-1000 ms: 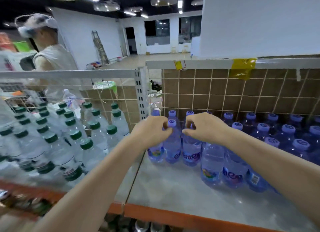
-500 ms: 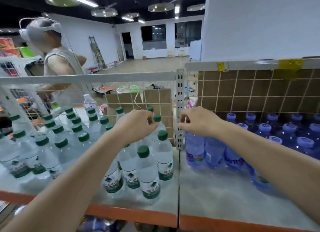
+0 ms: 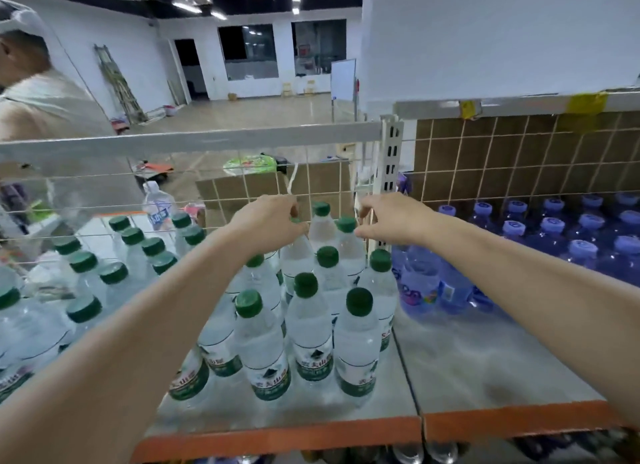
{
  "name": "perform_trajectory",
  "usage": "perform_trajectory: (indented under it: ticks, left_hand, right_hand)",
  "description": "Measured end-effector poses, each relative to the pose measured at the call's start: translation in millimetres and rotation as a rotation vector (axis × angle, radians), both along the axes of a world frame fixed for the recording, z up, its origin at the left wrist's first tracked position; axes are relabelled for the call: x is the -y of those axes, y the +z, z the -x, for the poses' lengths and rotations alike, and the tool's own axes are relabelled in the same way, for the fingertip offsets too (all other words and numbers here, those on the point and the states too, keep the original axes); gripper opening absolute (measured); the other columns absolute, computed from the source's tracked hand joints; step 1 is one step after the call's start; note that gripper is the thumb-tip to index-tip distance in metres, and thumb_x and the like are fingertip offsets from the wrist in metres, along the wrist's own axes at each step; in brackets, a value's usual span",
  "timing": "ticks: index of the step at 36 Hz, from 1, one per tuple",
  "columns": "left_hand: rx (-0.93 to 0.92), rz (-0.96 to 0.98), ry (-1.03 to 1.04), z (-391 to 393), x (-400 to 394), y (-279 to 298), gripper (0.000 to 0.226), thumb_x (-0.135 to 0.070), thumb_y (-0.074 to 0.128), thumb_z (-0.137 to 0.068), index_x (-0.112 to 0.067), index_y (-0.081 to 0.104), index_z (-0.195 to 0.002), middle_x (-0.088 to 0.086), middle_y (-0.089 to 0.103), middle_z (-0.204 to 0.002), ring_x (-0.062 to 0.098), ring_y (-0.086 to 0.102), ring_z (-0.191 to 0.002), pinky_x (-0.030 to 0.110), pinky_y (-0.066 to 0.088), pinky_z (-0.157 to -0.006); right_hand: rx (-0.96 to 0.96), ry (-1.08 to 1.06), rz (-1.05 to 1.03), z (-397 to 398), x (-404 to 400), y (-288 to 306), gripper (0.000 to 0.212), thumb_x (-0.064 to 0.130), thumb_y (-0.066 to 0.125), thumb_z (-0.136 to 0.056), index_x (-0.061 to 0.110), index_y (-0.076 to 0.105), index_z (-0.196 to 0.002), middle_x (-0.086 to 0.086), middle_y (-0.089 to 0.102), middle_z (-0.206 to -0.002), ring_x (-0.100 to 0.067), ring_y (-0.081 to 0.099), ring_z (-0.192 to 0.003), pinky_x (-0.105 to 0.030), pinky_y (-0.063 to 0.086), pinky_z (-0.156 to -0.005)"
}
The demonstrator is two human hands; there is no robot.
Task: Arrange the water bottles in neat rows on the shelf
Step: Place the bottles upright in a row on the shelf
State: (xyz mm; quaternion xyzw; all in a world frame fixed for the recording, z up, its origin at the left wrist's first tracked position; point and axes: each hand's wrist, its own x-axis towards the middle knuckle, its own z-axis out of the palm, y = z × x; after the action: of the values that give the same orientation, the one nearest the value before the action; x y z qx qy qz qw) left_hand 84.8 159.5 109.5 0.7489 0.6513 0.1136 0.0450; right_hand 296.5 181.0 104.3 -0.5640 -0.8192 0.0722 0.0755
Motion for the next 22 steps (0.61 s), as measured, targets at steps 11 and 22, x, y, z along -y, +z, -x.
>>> perform_trajectory:
  ticks: [11,22]
  left_hand:
    - [-0.004,0.068,-0.1,-16.6,-63.2,-11.2,0.039,-0.03,0.053,-0.091,-0.011,0.053,-0.125,0.006,0.059,-0.12,0.024,0.059,-0.101,0.042,0.052,-0.088]
    - [-0.127,0.224,-0.083,-32.6,-112.5,-30.9,0.046,-0.035,0.052,-0.093,-0.015,0.041,-0.133,0.011,0.057,-0.126,0.029,0.059,-0.1,0.038,0.05,-0.081]
  right_hand:
    - [0.036,0.063,0.044,15.4,-40.4,-7.2,0.047,0.047,0.06,-0.091,0.016,0.056,-0.127,-0.002,0.06,-0.118,-0.015,0.054,-0.095,-0.032,0.048,-0.081]
    - [0.029,0.132,0.202,18.3,-82.8,-26.7,0.03,0.041,0.068,-0.087,0.014,0.058,-0.094,0.0,0.057,-0.088,-0.016,0.054,-0.077,-0.024,0.04,-0.058]
